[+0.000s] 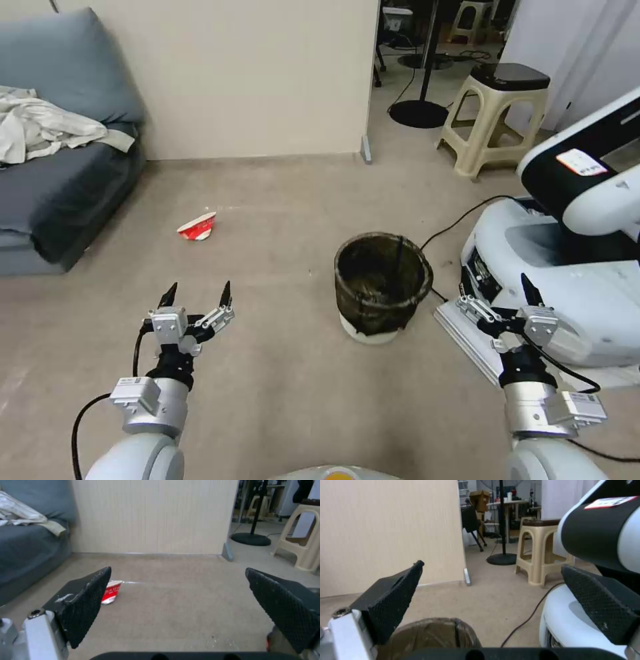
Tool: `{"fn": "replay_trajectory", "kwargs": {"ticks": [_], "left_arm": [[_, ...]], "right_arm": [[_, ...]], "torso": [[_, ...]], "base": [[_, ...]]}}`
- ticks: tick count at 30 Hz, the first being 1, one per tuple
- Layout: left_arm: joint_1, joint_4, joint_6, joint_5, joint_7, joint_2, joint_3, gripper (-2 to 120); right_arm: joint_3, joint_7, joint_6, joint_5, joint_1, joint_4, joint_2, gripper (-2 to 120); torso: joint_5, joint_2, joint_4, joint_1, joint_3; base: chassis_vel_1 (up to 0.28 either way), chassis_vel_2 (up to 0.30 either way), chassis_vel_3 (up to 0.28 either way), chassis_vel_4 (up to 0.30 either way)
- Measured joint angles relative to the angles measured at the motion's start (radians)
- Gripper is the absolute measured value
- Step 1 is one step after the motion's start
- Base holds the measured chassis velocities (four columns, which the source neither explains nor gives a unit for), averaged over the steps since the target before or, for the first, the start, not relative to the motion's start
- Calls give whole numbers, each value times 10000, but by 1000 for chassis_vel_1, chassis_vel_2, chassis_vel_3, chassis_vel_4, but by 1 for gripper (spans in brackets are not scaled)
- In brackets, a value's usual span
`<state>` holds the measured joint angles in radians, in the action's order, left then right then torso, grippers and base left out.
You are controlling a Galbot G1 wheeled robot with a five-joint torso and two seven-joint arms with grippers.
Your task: Pick up the trash can from the floor.
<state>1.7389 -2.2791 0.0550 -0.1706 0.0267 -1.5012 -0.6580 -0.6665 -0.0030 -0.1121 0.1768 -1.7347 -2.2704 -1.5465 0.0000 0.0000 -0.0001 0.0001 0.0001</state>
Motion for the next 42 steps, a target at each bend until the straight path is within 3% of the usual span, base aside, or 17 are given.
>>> {"fn": "replay_trajectory", "kwargs": {"ticks": [14, 21, 23, 25, 27, 31, 34, 42], "left_arm": [[-273, 251, 16, -35, 7, 156, 68, 100], [-984, 959, 111, -1127, 364, 918, 552, 100], [-1516, 1210, 410, -2001, 516, 1678, 1103, 100], [-1600, 1234, 491, -2124, 516, 1799, 1191, 100], [-2320, 1470, 1218, -3003, 302, 2722, 1999, 100], [-3334, 1864, 2035, -4100, -63, 3497, 2834, 100], [-4089, 2074, 2601, -4847, -494, 3709, 3301, 100], [-5322, 2542, 3495, -5566, -969, 3807, 4221, 100]], "right_arm": [[-27, -53, 10, -39, 126, 127, 46, 100], [-36, 9, -187, -393, 1, 227, -27, 100], [2, 92, -219, -508, -93, 245, -127, 100], [2, 99, -221, -519, -107, 244, -136, 100], [-15, 169, -226, -583, -185, 244, -197, 100], [-108, 204, -217, -629, -196, 245, -282, 100], [-149, 214, -200, -651, -210, 244, -329, 100], [-277, 277, -89, -658, -205, 245, -379, 100]], "torso": [[0, 0, 2, -1, -1], [-2, 0, 1, -1, -1], [-3, 0, 1, -1, -1], [-1, 0, 1, -1, -1], [-4, 1, 2, -1, -1], [-2, 0, 1, -1, -1], [-1, 0, 0, -1, -1], [0, 0, 1, -1, -1]], "base": [[-96, 112, 112, -108], [0, 0, 0, 0], [0, 0, 0, 0], [0, 0, 0, 0], [0, 0, 0, 0], [0, 0, 0, 0], [0, 0, 0, 0], [0, 0, 0, 0]]}}
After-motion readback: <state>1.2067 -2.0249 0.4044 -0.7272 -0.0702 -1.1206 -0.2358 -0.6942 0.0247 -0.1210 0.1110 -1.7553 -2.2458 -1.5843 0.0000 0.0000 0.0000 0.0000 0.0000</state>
